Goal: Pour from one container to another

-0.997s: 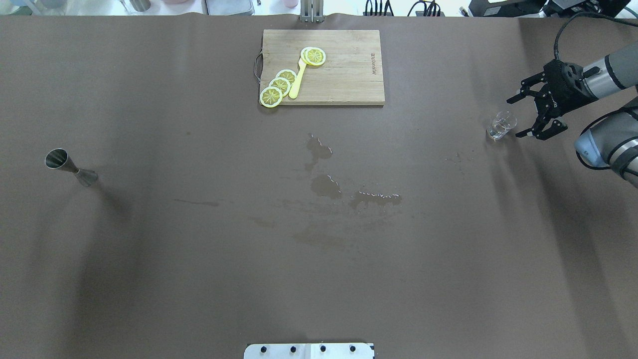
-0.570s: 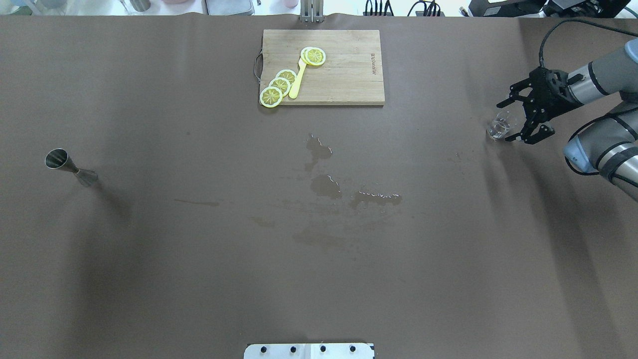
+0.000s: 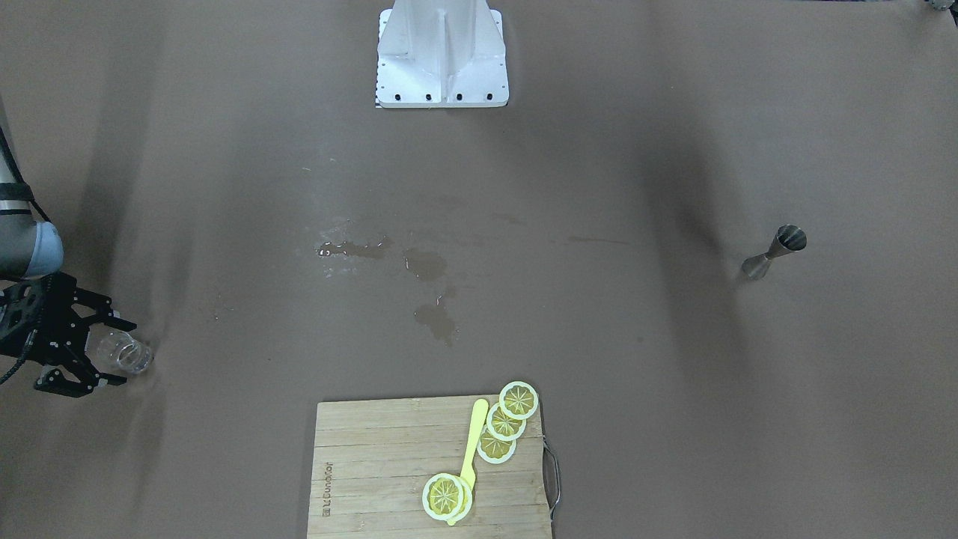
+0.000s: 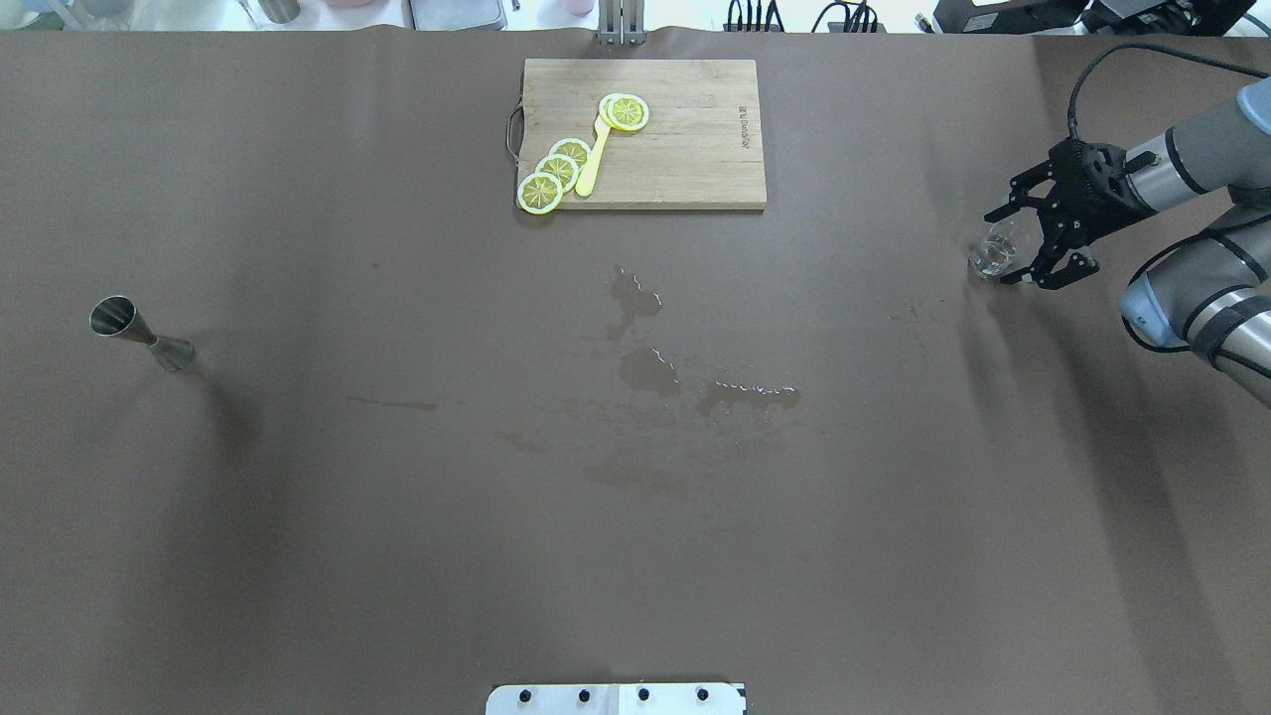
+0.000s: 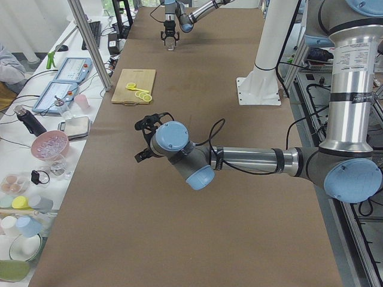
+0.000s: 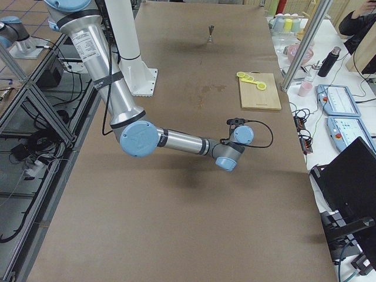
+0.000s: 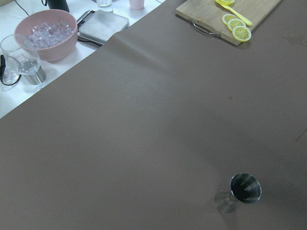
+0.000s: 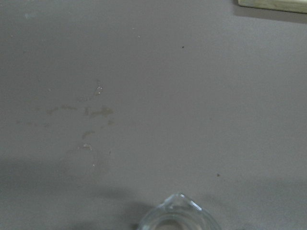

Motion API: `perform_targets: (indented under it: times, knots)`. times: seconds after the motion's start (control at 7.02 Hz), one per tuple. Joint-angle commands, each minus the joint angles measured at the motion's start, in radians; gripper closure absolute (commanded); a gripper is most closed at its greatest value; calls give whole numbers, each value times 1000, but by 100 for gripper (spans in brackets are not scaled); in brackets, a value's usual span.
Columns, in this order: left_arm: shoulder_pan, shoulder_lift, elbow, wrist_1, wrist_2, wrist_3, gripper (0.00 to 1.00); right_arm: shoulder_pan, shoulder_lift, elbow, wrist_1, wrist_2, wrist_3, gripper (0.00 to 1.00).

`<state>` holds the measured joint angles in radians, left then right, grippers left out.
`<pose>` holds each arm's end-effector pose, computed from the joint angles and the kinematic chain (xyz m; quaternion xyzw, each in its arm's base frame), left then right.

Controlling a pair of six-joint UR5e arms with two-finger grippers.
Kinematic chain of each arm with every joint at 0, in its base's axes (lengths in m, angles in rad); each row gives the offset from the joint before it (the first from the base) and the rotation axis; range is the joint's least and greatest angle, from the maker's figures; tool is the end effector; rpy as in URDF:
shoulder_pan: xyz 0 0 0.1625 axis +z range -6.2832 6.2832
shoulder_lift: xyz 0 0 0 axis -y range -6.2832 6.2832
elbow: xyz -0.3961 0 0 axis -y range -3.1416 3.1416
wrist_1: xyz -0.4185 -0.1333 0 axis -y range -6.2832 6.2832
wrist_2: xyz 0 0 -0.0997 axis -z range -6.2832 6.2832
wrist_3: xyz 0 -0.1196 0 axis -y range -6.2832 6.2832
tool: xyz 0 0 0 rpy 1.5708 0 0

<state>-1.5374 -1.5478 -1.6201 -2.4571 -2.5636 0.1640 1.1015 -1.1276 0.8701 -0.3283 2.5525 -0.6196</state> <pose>-0.0157 -0.5227 0.5086 0.4145 0.4013 0.2866 0.7648 -0.2796 -0.6263 0.5806 0.4470 -0.3829 -0.5932 0.5493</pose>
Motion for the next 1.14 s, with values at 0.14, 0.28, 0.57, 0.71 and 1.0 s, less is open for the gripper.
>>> perform_targets:
  times: [0.14, 0.28, 0.57, 0.71, 1.0]
  knots:
    - [405, 111, -123, -450, 645, -634, 2, 0, 2, 1, 0, 0, 1, 25]
    - [504, 148, -206, -460, 777, -764, 2, 0, 0, 1, 0, 0, 1, 34]
    - [530, 235, -279, -561, 789, -814, 2, 1, -1, 3, 0, 0, 1, 52]
    - [534, 302, -317, -632, 792, -811, 2, 1, -3, 3, 0, -2, 1, 63]
    - [598, 438, -334, -768, 851, -808, 2, 12, -4, 3, -2, -2, 1, 90]
